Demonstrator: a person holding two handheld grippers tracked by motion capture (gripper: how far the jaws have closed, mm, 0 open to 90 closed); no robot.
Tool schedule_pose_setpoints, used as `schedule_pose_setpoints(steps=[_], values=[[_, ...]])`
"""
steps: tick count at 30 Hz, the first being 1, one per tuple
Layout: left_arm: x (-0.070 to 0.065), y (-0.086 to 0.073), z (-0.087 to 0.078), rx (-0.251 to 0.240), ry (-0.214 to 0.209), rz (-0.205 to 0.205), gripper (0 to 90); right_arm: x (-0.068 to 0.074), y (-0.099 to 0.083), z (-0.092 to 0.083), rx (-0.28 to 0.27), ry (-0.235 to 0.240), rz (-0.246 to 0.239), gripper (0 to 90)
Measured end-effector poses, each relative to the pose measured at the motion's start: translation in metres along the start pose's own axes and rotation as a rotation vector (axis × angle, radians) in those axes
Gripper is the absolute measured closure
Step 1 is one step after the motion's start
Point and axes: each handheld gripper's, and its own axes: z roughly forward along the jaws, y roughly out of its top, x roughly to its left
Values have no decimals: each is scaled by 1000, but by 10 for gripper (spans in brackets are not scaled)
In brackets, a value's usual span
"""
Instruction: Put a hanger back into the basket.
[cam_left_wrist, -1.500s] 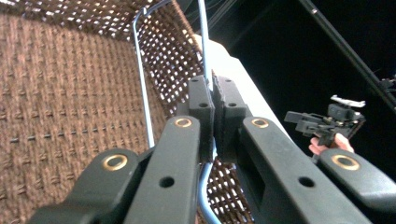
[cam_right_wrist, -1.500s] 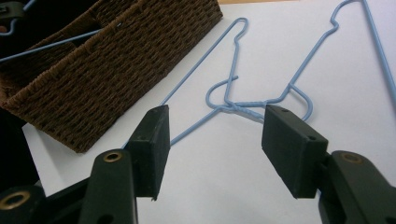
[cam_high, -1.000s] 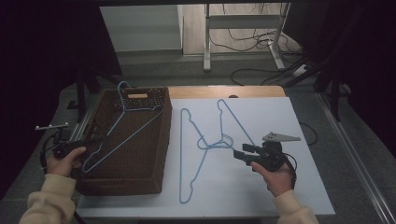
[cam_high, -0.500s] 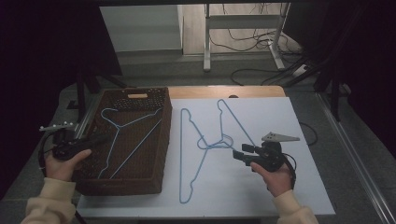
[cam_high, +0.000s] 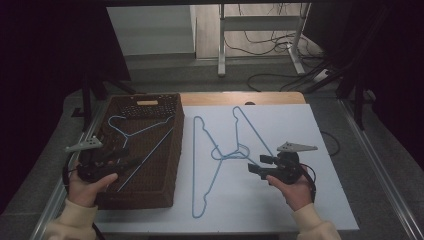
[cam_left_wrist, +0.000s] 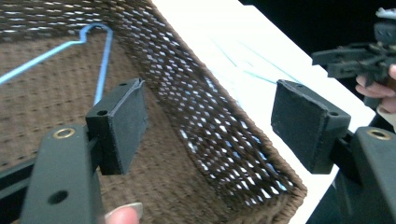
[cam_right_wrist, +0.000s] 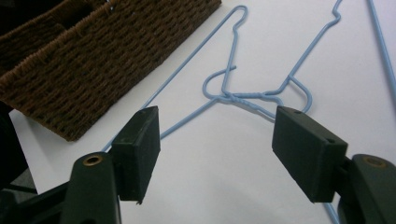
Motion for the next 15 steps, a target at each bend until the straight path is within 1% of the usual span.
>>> schedule_pose_setpoints(steps=[5, 9, 15], values=[[-15, -3, 13, 22, -18, 37, 263, -1, 0, 2, 16, -5, -6, 310], [-24, -5, 21, 32, -20, 46, 261, -2, -1, 3, 33, -12, -16, 300], [-33, -6, 32, 57, -12, 56, 254, -3, -2, 4, 50, -27, -43, 288]])
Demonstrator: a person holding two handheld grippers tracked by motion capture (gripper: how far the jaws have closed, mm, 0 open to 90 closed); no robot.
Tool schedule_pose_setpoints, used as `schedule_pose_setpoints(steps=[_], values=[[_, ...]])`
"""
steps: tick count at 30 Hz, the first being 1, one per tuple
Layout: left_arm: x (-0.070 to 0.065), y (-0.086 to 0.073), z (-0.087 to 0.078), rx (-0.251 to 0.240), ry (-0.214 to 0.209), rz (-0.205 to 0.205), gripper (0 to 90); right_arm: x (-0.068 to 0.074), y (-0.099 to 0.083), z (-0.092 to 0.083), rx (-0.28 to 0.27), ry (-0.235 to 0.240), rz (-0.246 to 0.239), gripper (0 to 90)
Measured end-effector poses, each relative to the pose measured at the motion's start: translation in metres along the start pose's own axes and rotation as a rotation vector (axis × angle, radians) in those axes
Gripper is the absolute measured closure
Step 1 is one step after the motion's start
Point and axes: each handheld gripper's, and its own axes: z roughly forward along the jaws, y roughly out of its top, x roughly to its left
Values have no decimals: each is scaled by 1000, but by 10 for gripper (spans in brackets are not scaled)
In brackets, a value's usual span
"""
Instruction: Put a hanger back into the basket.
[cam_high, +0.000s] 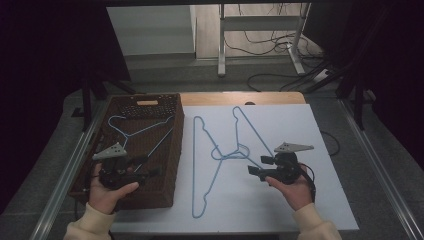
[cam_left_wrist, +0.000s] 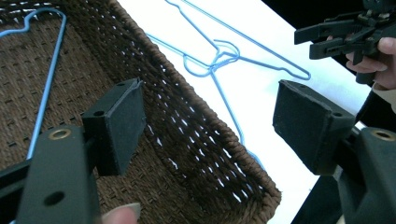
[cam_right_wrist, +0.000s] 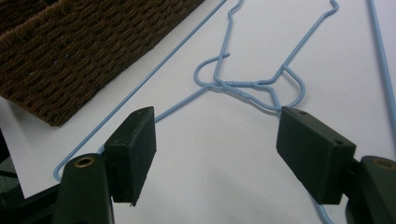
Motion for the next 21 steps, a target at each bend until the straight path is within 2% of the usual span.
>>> schedule_pose_setpoints(steps=[5, 13, 21], values=[[-3, -1, 7, 10, -4, 12, 255, -3, 0, -3, 0, -2, -1, 286], [-3, -3, 12, 18, -12, 23, 250, -4, 0, -9, 10, -23, -32, 277], [-4, -2, 17, 31, -13, 24, 245, -4, -2, -8, 47, -34, -57, 282]])
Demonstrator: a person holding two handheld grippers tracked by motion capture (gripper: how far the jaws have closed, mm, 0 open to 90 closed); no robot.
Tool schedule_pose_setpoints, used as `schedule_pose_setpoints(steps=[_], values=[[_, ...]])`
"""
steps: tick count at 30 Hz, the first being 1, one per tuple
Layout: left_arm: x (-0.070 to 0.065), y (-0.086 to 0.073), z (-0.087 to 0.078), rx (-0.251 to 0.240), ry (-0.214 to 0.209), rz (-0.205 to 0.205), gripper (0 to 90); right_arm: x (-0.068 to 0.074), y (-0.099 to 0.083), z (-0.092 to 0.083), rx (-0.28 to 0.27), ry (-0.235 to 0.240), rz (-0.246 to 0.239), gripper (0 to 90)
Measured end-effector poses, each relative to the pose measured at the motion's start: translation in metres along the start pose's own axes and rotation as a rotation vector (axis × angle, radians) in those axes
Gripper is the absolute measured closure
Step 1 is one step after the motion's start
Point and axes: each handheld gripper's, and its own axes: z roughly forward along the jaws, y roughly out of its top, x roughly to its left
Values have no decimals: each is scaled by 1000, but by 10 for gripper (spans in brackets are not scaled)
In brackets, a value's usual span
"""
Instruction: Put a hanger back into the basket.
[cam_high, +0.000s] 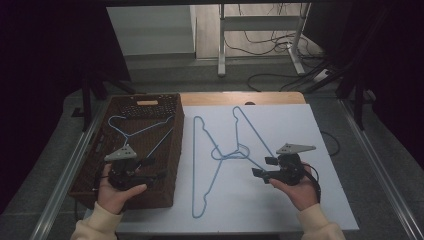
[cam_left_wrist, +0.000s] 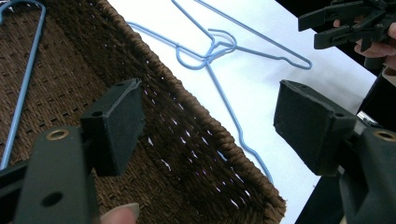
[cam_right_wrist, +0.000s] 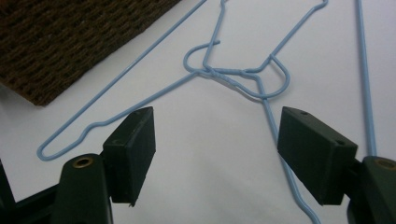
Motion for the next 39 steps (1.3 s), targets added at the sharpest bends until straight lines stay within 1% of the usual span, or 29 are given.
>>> schedule_pose_setpoints(steps=[4, 9, 12, 15, 18, 21, 22, 25, 27, 29, 31, 32, 34, 39], values=[[-1, 1, 1, 3, -2, 6, 243, -3, 0, 1, 8, -9, -4, 293], [0, 0, 5, 18, -5, 8, 238, -6, 1, 5, 23, -21, -9, 306], [0, -1, 6, 25, -5, 10, 236, -7, 3, 11, 42, -23, -20, 342], [-1, -1, 7, 27, -6, 11, 235, -7, 8, 18, 71, -40, -44, 388], [-1, -2, 7, 31, -8, 13, 234, -9, 16, 28, 98, -49, -55, 452], [-1, -2, 9, 40, -11, 16, 232, -13, 25, 41, 128, -55, -57, 547], [-1, -2, 9, 41, -10, 17, 232, -16, 28, 46, 138, -60, -65, 585], [-1, -3, 9, 40, -8, 16, 232, -24, 37, 61, 165, -97, -67, 713], [-1, -3, 8, 44, -9, 18, 231, -29, 42, 72, 177, -111, -62, 803], [-2, -2, 8, 41, -8, 14, 230, -33, 46, 83, 202, -139, -74, 865], [-2, -2, 7, 34, -3, 14, 231, -37, 48, 94, 219, -143, -73, 897], [-2, -2, 6, 32, -2, 15, 231, -37, 49, 99, 229, -149, -66, 898], [-3, -2, 6, 30, -2, 15, 232, -39, 50, 107, 250, -158, -73, 898], [-4, -3, 7, 35, -3, 16, 231, -40, 49, 119, 294, -175, -80, 898]])
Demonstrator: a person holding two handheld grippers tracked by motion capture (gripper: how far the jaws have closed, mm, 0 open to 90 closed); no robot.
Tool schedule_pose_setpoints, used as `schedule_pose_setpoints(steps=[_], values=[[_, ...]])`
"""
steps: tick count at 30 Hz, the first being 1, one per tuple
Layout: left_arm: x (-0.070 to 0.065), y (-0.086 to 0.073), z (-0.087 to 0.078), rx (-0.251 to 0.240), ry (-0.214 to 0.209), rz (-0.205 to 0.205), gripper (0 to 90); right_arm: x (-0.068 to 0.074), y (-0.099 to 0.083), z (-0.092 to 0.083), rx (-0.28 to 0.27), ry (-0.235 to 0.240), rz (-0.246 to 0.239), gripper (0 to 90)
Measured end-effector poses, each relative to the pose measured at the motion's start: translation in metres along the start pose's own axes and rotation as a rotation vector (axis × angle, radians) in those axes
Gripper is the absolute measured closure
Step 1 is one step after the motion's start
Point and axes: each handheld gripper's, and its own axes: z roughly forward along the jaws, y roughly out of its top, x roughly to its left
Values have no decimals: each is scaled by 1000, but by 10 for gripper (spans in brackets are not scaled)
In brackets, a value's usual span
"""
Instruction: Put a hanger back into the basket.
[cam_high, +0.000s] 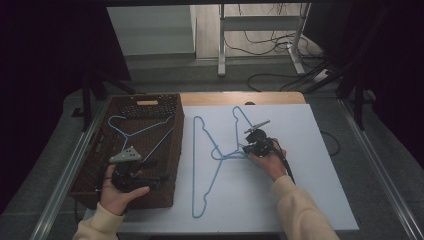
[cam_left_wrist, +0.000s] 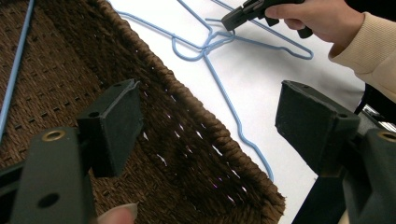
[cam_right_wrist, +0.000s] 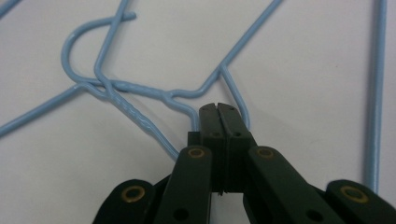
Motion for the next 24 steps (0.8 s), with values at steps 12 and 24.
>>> schedule_pose_setpoints(steps=[12, 24], values=[[-2, 1, 0, 3, -10, 9, 229, -1, -14, -11, 96, -101, 30, 898], [-3, 3, 2, 5, -20, 16, 227, -11, -48, -38, 140, -111, 99, 898]])
